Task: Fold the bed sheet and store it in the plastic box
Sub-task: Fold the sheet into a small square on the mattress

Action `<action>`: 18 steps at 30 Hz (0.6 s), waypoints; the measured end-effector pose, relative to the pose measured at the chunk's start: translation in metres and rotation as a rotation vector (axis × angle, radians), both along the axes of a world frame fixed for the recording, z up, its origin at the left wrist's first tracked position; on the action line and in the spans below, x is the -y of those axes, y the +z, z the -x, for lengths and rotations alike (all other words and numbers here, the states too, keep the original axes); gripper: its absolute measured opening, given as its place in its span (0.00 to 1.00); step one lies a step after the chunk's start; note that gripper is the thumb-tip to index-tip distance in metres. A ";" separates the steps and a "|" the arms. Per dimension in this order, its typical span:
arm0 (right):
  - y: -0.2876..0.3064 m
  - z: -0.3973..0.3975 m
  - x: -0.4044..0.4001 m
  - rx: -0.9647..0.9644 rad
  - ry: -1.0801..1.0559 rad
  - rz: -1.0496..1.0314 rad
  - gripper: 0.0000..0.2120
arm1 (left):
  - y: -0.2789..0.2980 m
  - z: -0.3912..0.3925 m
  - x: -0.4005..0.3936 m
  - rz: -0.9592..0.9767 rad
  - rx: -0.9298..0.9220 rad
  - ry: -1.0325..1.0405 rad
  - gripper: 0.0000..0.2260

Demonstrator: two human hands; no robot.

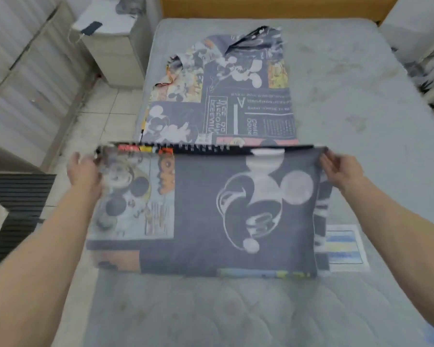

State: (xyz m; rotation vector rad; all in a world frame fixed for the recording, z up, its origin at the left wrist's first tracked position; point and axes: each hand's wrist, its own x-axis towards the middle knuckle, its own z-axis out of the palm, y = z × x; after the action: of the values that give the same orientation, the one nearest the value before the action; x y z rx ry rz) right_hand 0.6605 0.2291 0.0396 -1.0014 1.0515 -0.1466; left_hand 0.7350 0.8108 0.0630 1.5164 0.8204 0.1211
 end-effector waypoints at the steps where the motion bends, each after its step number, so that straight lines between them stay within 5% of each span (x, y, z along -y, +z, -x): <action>1: -0.011 -0.006 -0.006 0.120 0.037 0.048 0.08 | -0.013 -0.018 0.008 -0.070 0.022 -0.051 0.23; 5: -0.092 0.017 -0.052 0.025 0.367 0.475 0.25 | -0.109 0.016 0.034 -0.145 0.178 -0.211 0.38; 9: -0.187 0.149 -0.100 -0.361 0.263 0.771 0.15 | -0.218 0.157 0.063 -0.333 -0.240 -0.052 0.29; 13: -0.218 0.222 -0.127 -0.775 -0.076 0.422 0.16 | -0.252 0.215 0.064 -0.169 -0.683 0.261 0.28; 18: -0.212 0.184 -0.130 -0.555 -0.245 -0.027 0.15 | -0.240 0.172 0.059 0.336 -0.474 0.504 0.23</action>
State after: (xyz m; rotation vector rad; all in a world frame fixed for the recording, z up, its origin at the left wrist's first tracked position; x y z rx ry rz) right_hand 0.4765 0.3587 -0.1721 -0.9058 1.6793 -0.0526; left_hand 0.5632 0.7515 -0.1771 1.0045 1.5149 -0.0101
